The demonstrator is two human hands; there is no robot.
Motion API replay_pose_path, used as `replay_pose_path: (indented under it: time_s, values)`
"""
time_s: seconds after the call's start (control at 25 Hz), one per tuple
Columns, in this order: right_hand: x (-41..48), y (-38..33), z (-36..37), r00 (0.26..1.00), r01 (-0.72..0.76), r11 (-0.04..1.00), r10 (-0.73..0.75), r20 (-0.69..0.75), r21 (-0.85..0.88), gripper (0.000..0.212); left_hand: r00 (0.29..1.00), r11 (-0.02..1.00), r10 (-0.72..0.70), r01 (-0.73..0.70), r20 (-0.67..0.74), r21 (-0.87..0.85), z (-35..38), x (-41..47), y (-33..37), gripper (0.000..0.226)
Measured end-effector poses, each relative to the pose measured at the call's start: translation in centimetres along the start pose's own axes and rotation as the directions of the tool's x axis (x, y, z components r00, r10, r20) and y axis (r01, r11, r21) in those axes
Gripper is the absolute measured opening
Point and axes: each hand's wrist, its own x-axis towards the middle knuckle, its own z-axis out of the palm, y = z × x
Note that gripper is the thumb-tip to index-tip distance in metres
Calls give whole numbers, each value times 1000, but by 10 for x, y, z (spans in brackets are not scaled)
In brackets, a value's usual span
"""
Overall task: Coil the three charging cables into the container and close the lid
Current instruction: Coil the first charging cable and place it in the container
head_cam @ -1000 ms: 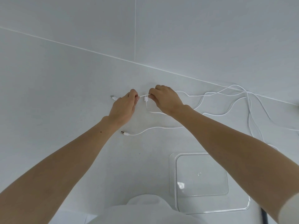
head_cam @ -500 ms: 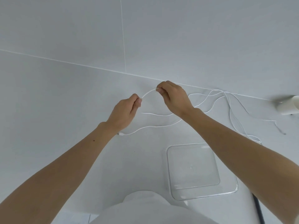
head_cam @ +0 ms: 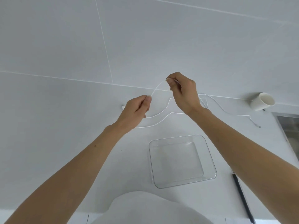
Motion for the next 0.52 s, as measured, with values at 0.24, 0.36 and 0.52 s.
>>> replay_pose_path:
  time_s: [0.24,0.36,0.52]
  values:
    - [-22,5,-51,993,-84,990,92,-67,117,14,998,963,-7,24,65,-270,47,-25,64,44]
    - [-34,11,-74,993,-96,989,104,-61,114,18,992,915,-45,90,122,-394,70,-34,89,44]
    - [-48,20,-102,994,-106,989,108,-8,103,23,983,833,-66,147,169,-533,97,-44,117,42]
